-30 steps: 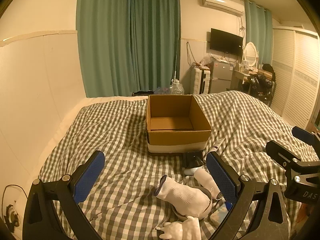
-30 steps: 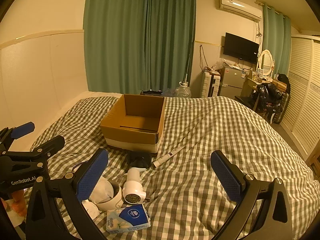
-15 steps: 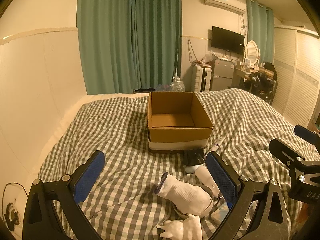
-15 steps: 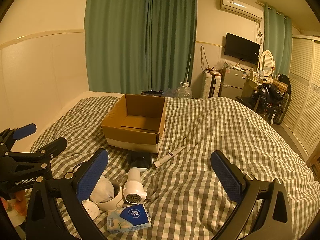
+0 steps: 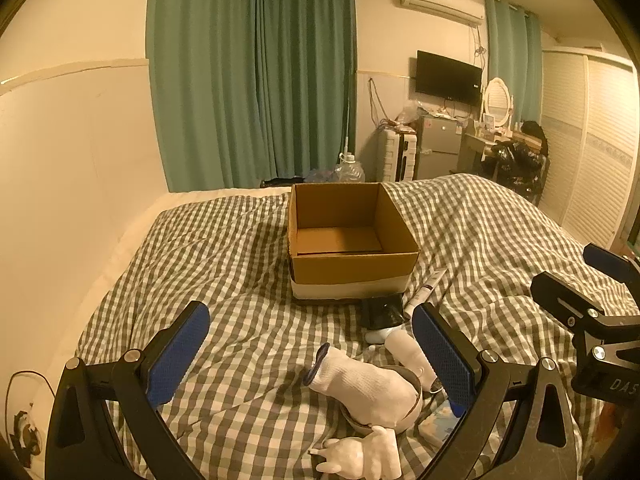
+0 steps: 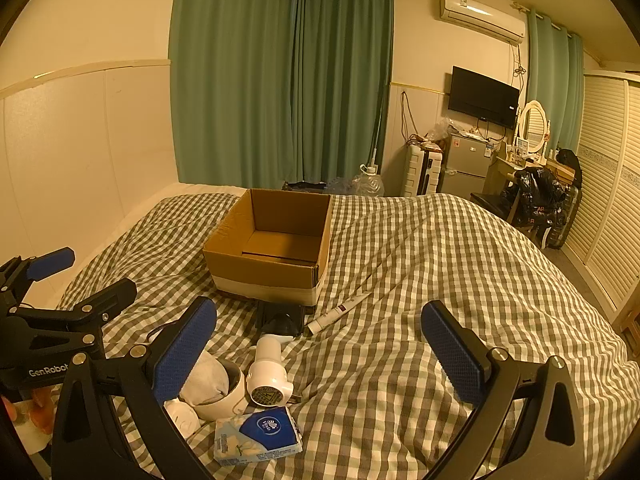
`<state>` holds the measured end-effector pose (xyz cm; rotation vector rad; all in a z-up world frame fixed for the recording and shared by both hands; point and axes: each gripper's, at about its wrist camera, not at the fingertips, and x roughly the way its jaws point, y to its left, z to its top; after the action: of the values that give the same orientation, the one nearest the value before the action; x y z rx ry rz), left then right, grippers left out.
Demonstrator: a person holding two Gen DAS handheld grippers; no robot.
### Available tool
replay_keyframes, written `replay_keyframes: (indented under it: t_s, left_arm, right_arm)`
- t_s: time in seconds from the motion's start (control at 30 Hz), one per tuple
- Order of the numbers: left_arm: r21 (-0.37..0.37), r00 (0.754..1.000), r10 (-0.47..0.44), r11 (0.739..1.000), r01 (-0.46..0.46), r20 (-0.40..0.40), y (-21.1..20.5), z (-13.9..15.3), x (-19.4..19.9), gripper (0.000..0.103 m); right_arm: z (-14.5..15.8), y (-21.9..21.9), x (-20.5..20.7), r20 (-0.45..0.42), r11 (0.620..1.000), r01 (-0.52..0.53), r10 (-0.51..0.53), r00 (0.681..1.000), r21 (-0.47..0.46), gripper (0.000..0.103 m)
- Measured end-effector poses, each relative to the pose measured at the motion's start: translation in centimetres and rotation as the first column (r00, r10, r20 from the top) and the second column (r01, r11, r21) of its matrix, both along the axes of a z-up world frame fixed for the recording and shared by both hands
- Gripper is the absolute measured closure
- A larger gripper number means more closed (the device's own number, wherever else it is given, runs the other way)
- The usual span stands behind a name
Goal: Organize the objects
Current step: 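Move both tools toward the socks and tissue pack beside the box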
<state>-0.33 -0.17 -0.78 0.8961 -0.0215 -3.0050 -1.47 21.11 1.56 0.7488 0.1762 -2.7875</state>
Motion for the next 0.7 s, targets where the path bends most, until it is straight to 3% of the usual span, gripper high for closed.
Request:
replay_keyframes:
  t_s: [0.37, 0.7]
  left_arm:
    - [0.001, 1.0, -0.012, 1.0, 0.012, -0.004, 0.0, -0.1, 0.4, 0.0]
    - [-0.009, 0.999, -0.019, 1.0, 0.019, 0.042, 0.0, -1.9, 0.8, 0.0]
  right_arm:
    - [0.4, 0.0, 0.7, -0.007, 1.0, 0.001, -0.001, 1.0, 0.015, 0.0]
    - [-0.8, -0.4, 1.4, 0.022, 0.999, -0.007, 0.006, 1.0, 0.045, 0.0]
